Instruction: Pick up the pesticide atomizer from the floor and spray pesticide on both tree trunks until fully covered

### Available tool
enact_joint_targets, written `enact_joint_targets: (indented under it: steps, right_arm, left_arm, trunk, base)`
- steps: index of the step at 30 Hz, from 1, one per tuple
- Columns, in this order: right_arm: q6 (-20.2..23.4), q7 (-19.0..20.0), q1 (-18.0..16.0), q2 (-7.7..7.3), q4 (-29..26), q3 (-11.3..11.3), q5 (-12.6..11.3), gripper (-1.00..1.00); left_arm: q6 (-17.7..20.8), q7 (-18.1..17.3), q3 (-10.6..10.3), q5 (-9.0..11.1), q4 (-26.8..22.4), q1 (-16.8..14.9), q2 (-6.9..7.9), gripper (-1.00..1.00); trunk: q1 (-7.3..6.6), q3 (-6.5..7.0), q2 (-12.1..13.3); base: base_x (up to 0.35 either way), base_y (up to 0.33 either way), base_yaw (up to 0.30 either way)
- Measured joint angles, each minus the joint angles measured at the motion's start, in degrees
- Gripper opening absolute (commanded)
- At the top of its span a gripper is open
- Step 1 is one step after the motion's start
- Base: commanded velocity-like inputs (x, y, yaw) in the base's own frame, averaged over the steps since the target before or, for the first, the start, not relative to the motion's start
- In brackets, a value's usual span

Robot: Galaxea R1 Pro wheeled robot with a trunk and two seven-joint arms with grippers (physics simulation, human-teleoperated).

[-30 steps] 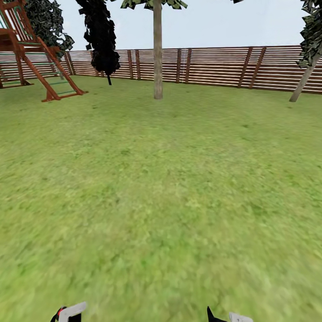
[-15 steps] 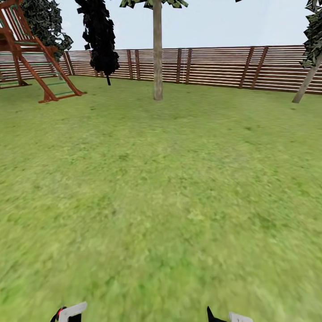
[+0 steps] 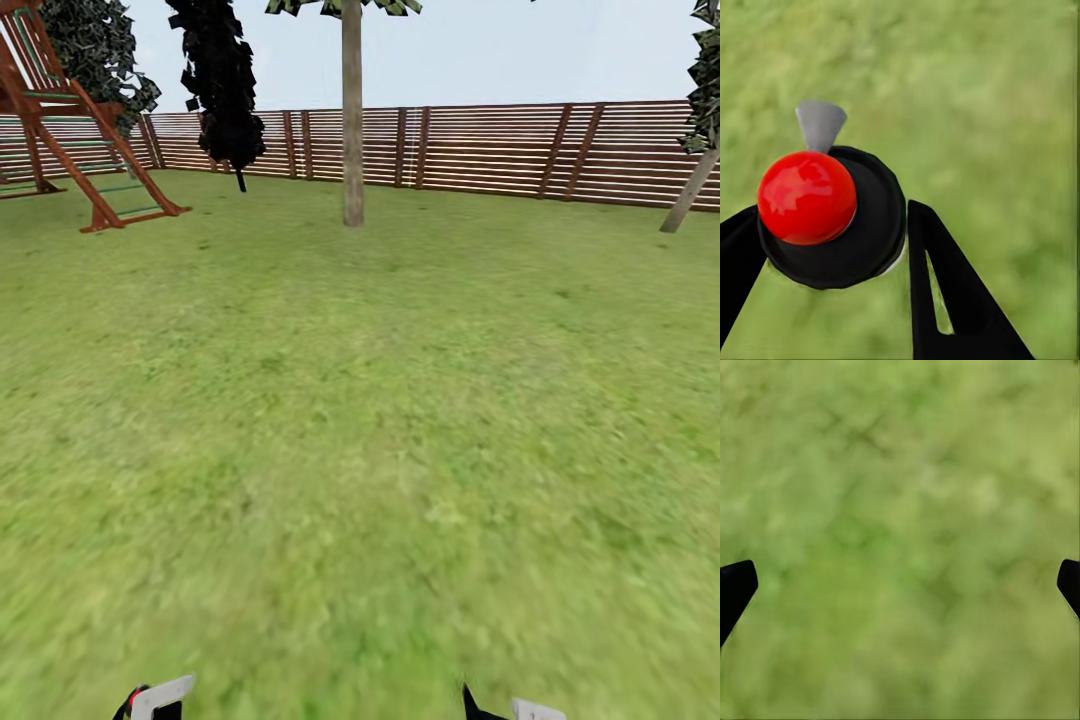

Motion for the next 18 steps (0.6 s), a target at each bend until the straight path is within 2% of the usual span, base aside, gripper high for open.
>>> enact_joint_targets:
  steps: [18]
  right_arm:
    - [0.0,0.0,0.0,-0.01,0.0,0.0,0.0,1.0]
  left_arm:
    - [0.0,0.0,0.0,0.0,0.0,0.0,0.0,-1.0]
  trunk:
    - [0.0,0.0,0.0]
  base:
    - [0.339,0.0,0.0]
